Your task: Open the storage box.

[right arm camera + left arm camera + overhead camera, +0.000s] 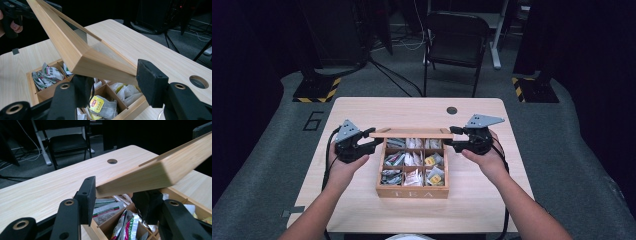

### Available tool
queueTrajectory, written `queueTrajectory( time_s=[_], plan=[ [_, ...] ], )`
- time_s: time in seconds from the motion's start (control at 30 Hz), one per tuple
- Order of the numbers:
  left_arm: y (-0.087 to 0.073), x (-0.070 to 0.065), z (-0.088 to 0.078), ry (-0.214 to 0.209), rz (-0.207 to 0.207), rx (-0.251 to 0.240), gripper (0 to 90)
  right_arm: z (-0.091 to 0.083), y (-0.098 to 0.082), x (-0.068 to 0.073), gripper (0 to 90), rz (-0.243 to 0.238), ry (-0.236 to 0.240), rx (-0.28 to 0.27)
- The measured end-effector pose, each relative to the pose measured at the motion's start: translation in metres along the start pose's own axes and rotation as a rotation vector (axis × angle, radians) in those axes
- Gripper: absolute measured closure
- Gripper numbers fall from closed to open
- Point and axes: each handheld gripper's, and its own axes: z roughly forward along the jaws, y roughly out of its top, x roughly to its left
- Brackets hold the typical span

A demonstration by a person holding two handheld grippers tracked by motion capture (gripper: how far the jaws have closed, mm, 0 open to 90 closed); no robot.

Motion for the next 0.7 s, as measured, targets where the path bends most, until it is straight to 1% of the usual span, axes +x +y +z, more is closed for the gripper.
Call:
queueTrajectory(
  time_s=[0.17,0.27,0.47,0.57,0.63,0.7],
  plan=[
    [0.0004,0.0007,0.0009,0.007,0.012,-0.003,55.1,0.0012,0.0013,-0.0019,47.6,0.001,-0.003,-0.004],
    [0.0005,0.0016,0.0016,0.005,0.011,-0.003,55.6,0.0017,0.0011,-0.0023,47.5,0.014,-0.003,-0.003],
    [0.002,0.0023,0.0025,0.006,0.009,0.004,55.6,0.0034,0.0011,-0.003,47.9,-0.006,-0.013,-0.008],
    [0.0031,0.0031,0.003,0.004,0.008,0.007,55.5,0.0047,0.001,-0.0027,48.0,0.003,-0.023,-0.012],
    [0.0038,0.0037,0.0041,0.008,0.008,0.001,55.5,0.0053,0.0009,-0.0037,48.1,-0.003,-0.026,-0.014],
    [0.0053,0.0044,0.0043,0.006,0.008,0.008,55.5,0.0064,0.0007,-0.0049,48.7,-0.005,-0.03,-0.019]
  ],
)
